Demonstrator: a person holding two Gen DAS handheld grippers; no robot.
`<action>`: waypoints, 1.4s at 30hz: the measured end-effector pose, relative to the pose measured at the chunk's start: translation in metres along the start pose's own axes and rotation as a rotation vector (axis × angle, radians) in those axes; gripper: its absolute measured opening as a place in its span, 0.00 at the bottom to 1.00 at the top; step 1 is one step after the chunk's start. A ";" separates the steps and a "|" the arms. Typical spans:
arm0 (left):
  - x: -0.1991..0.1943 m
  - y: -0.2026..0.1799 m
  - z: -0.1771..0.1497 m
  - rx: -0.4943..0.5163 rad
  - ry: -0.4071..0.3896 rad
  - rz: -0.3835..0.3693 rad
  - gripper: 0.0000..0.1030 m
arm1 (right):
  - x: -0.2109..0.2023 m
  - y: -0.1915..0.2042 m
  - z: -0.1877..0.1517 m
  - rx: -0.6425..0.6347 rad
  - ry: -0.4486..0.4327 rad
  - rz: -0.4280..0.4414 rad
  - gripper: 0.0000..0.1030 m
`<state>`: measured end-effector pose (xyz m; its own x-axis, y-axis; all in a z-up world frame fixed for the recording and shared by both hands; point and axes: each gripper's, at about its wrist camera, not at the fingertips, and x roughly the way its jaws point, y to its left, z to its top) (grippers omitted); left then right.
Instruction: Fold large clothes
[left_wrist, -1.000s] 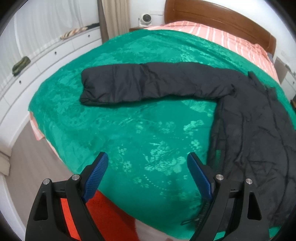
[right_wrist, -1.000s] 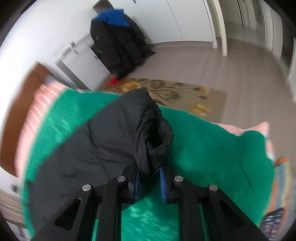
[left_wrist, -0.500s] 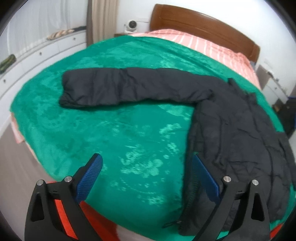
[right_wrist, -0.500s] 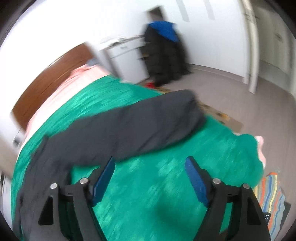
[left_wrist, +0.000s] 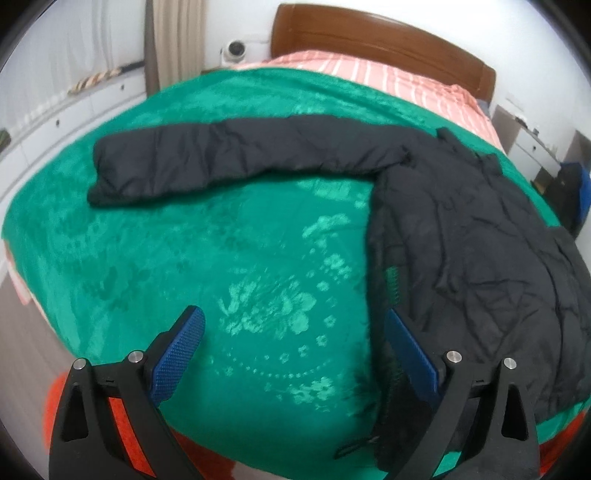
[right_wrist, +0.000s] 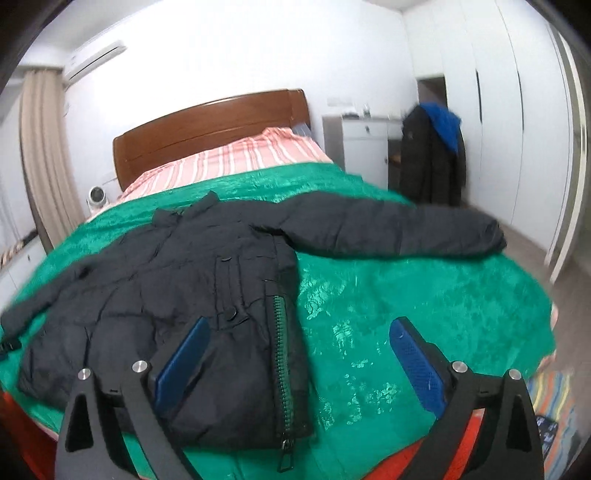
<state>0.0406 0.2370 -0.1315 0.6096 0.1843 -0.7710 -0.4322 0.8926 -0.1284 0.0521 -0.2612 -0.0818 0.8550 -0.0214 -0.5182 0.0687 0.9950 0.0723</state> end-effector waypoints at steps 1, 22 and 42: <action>0.005 0.002 -0.001 -0.011 0.020 -0.009 0.96 | 0.000 0.000 -0.004 0.002 0.000 -0.003 0.94; 0.034 -0.007 -0.012 0.045 0.122 0.075 1.00 | 0.019 -0.013 -0.014 0.058 0.054 0.005 0.95; 0.037 -0.010 -0.016 0.060 0.122 0.117 1.00 | 0.027 -0.014 -0.018 0.078 0.087 0.023 0.95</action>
<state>0.0570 0.2279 -0.1686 0.4704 0.2405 -0.8490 -0.4527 0.8917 0.0017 0.0646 -0.2738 -0.1118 0.8090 0.0131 -0.5876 0.0927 0.9844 0.1496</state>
